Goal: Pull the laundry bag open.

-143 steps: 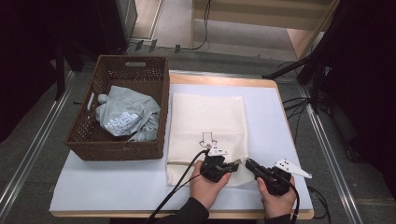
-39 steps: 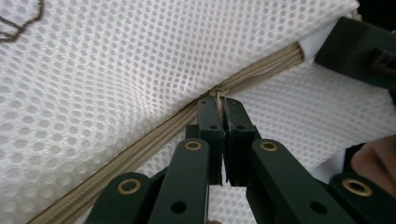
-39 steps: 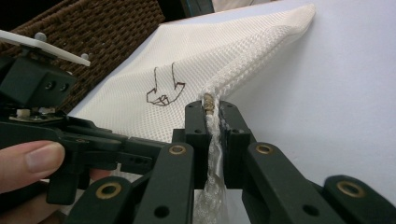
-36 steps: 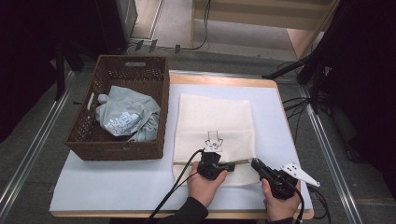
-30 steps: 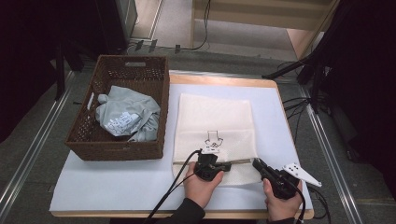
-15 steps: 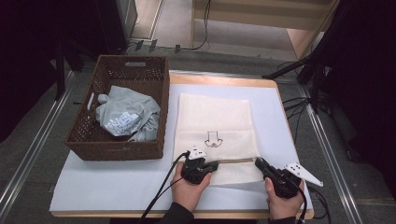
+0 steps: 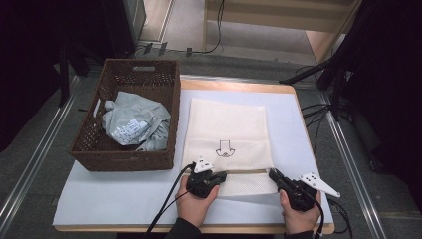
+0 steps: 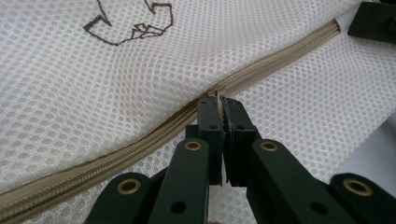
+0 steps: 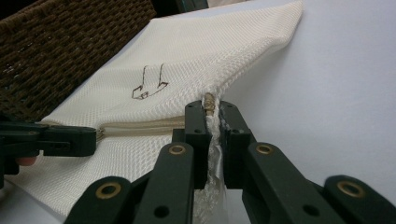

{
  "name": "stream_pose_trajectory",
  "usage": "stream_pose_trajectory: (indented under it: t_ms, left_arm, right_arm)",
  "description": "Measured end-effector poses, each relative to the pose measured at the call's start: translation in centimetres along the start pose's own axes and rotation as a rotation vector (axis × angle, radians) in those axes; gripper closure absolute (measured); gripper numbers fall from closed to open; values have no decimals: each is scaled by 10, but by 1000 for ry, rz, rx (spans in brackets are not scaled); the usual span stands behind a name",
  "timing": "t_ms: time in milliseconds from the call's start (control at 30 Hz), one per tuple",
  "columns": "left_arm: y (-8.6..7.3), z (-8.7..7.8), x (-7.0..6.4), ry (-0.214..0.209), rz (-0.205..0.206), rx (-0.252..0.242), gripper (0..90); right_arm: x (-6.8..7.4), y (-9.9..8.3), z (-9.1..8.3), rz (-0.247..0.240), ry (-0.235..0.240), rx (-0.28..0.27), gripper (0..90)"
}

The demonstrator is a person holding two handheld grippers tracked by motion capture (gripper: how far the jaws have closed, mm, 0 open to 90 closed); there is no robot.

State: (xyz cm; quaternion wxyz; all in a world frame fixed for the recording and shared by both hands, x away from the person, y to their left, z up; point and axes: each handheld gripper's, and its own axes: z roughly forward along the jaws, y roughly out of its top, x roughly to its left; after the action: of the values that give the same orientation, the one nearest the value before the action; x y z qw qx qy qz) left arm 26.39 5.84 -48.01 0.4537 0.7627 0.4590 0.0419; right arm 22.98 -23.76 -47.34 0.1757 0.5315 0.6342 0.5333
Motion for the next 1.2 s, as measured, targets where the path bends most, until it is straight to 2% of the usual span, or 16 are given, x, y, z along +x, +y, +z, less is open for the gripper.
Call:
stream_pose_trajectory:
  t_ms: [167, 467, 500, 533, 567, 633, 700, 767, 867, 1067, 1133, 1167, 1200]
  left_arm:
    - [-1, -2, 0, 18, 5, -7, 875]
    - [-3, -6, 2, 23, -8, -15, 875]
    - [-3, -6, 2, 45, -7, -9, 875]
    - [-4, -8, 4, 66, -15, -15, 875]
    - [-4, -10, 7, 59, -35, -26, 875]
    - [-5, -14, 11, 48, -43, -32, 875]
    - [-7, -16, 9, 62, -17, -31, 874]
    - [-8, -17, 9, 79, -8, -34, 875]
    - [-8, -20, 12, 69, -24, -41, 874]
    - [-11, -24, 12, 74, -18, -38, 875]
    - [-12, -26, 14, 92, -27, -42, 874]
    - [-13, -28, 16, 75, -39, -49, 875]
    - [-13, -29, 16, 84, -41, -49, 875]
  right_arm:
    - [3, 0, 1, -3, 6, 5, 846]
    - [5, 0, 3, -10, 15, 12, 846]
    - [5, -1, 3, -9, 16, 13, 847]
    - [4, 0, 2, -12, -22, 5, 847]
    - [4, 0, 2, -12, -22, 5, 847]
    - [-4, 2, -1, 19, -21, -7, 847]
    - [-9, 2, -1, 37, -2, -3, 846]
    - [-6, 1, 0, 23, -12, 1, 847]
    - [-2, 1, 1, 4, -14, 1, 847]
    - [-2, 0, 4, 12, -4, 20, 846]
    - [-1, -1, 5, 7, -3, 22, 847]
    - [-2, 0, 5, 4, -11, 21, 846]
    - [-2, 0, 5, 4, -11, 21, 846]
